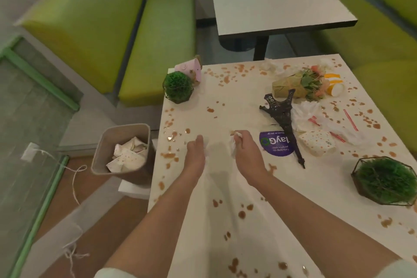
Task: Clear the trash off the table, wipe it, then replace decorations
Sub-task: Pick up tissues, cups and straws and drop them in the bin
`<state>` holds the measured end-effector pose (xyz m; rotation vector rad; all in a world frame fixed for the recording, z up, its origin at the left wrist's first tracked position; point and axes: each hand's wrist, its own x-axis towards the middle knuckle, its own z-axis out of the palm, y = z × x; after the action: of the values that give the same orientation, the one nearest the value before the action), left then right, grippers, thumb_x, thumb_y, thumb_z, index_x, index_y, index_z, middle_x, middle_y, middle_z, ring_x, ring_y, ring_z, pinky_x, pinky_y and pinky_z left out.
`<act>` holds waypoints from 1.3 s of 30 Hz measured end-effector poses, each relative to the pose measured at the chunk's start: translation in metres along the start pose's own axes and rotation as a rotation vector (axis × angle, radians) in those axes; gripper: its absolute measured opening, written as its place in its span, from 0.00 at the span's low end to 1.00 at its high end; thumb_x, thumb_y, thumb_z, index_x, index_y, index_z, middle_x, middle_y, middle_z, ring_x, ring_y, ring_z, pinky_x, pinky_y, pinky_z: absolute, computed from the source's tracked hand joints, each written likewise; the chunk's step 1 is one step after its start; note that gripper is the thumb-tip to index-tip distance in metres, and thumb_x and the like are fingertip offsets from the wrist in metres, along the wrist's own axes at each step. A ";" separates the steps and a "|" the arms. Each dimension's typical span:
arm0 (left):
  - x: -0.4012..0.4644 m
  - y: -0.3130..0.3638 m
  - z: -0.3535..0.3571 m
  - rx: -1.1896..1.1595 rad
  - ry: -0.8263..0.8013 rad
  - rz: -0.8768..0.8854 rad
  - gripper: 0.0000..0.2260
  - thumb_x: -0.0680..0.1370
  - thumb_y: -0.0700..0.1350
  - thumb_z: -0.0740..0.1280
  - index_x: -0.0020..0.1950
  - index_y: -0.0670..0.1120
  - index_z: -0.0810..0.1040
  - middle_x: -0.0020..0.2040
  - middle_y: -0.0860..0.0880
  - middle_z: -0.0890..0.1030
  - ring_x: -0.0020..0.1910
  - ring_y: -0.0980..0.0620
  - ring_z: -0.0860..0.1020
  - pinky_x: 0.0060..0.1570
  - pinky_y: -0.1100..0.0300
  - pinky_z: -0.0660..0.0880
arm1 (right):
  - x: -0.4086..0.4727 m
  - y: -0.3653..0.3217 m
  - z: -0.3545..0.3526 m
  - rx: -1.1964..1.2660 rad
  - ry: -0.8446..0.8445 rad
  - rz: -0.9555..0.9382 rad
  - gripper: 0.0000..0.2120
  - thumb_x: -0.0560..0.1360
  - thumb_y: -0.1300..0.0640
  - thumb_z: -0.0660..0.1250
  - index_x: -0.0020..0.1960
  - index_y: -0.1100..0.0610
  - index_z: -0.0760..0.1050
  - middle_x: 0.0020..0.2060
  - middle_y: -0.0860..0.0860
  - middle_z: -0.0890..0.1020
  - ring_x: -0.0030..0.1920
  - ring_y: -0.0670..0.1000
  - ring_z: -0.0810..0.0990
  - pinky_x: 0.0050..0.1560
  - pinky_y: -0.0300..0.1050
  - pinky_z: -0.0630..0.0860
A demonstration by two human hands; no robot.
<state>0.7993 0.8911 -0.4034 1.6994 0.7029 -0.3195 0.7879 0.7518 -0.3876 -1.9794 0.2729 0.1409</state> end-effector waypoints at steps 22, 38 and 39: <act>0.121 -0.038 -0.291 0.399 0.433 0.178 0.08 0.78 0.49 0.68 0.56 0.55 0.79 0.51 0.57 0.79 0.62 0.50 0.68 0.58 0.56 0.65 | 0.026 -0.096 0.260 -0.002 -0.244 -0.044 0.09 0.80 0.55 0.63 0.60 0.50 0.71 0.54 0.46 0.77 0.53 0.47 0.76 0.45 0.37 0.71; 0.133 -0.047 -0.286 0.396 0.307 0.202 0.10 0.80 0.52 0.62 0.58 0.53 0.79 0.55 0.56 0.80 0.55 0.53 0.76 0.55 0.55 0.75 | 0.068 -0.104 0.313 -0.375 -0.449 -0.113 0.19 0.80 0.61 0.61 0.69 0.54 0.74 0.64 0.50 0.78 0.61 0.51 0.78 0.58 0.40 0.71; 0.130 -0.044 -0.281 0.388 0.291 0.209 0.10 0.80 0.52 0.62 0.58 0.53 0.79 0.55 0.56 0.80 0.54 0.54 0.77 0.53 0.56 0.74 | 0.065 -0.104 0.305 -0.348 -0.425 -0.101 0.18 0.79 0.61 0.61 0.68 0.54 0.75 0.63 0.50 0.79 0.62 0.50 0.77 0.59 0.40 0.71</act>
<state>0.8288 1.2005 -0.4398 2.1991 0.6956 -0.0604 0.8850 1.0626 -0.4356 -2.2394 -0.1378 0.5668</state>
